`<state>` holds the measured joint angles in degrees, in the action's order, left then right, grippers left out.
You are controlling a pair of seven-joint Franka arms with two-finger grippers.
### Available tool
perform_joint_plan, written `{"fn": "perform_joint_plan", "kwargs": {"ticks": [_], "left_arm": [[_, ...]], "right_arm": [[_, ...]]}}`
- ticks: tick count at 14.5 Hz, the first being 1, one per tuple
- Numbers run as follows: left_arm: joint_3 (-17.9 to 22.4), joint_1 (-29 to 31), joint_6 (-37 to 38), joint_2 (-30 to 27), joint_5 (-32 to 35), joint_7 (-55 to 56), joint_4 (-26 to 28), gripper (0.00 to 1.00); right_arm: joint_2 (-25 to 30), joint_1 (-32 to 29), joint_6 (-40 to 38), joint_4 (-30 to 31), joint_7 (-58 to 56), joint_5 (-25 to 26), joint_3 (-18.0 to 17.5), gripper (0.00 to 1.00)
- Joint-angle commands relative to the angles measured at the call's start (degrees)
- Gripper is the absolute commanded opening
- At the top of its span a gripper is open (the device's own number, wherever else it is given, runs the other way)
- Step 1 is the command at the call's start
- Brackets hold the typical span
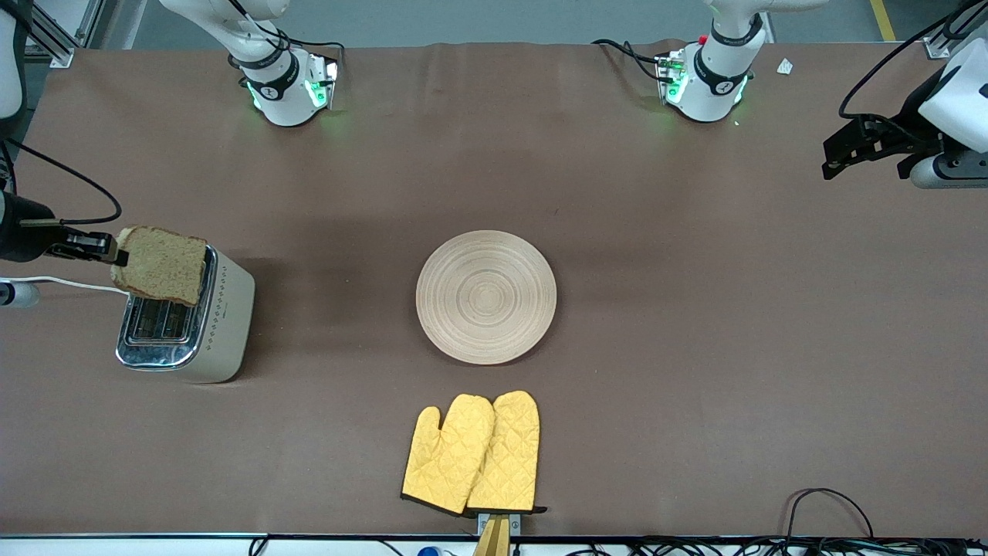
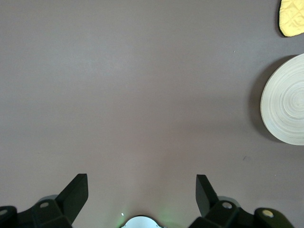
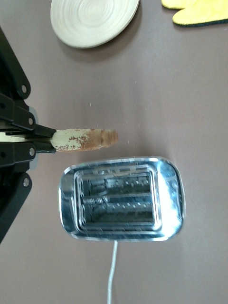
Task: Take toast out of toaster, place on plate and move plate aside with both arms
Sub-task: 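Lift the toast out of the toaster with the right gripper, then carry the toast over the wooden plate and lay it down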
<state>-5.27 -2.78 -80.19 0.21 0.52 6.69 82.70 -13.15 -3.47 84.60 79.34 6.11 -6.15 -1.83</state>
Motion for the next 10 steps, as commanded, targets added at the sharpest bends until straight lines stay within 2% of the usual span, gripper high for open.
{"fn": "perform_joint_plan", "kwargs": {"ticks": [1,3,4,7,10], "left_arm": [[-0.09,0.4,1.0,0.76,0.71,-0.89,-1.84,1.0],[-0.17,0.58,1.0,0.76,0.71,-0.89,-1.84,1.0],[-0.09,0.58,1.0,0.76,0.71,-0.89,-1.84,1.0],[-0.17,0.67,1.0,0.67,0.54,-0.98,-1.84,1.0],[-0.17,0.67,0.91,0.76,0.45,-0.98,-1.84,1.0]], "right_arm": [[-0.74,4.87,0.82,0.81,9.86,-6.47,0.33,0.0],[-1.53,5.84,2.22,2.3,20.47,-16.39,0.25,0.0],[-1.62,7.68,6.15,5.44,22.44,-20.36,0.25,0.0],[-1.79,17.41,19.07,12.14,28.68,-23.98,0.16,0.0],[-3.01,29.46,34.97,18.03,29.14,-26.02,0.16,0.0]]}}
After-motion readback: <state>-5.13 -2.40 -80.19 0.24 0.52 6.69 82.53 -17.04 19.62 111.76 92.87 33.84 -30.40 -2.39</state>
